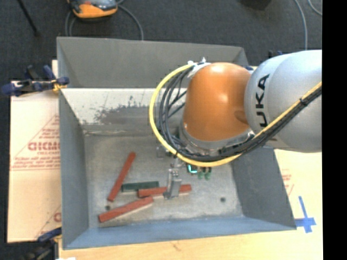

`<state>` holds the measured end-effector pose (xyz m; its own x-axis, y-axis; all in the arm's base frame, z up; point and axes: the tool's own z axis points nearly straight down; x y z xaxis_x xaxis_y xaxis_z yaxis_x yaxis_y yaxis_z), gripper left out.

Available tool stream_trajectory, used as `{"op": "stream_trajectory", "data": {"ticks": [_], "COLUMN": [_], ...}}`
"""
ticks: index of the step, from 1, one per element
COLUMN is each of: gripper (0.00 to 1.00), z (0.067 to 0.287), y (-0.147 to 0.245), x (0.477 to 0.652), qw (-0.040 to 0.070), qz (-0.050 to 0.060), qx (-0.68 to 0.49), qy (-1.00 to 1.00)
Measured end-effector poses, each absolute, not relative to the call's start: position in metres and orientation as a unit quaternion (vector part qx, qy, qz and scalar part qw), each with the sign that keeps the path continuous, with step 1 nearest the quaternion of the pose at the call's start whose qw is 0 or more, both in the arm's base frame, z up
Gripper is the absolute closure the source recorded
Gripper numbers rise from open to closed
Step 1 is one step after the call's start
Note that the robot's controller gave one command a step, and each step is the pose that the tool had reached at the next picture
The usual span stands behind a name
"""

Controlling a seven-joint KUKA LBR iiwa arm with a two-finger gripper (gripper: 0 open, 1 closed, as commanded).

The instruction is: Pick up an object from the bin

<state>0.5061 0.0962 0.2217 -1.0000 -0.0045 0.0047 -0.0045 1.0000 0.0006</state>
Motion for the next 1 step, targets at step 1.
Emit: {"op": "stream_trajectory", "data": {"ticks": [1], "gripper": [0.00], "z": [0.2258], "y": [0.0957], "x": [0.5075], "qw": [-0.001], "qz": [-0.001], "qx": [0.001], "qy": [-1.000]}}
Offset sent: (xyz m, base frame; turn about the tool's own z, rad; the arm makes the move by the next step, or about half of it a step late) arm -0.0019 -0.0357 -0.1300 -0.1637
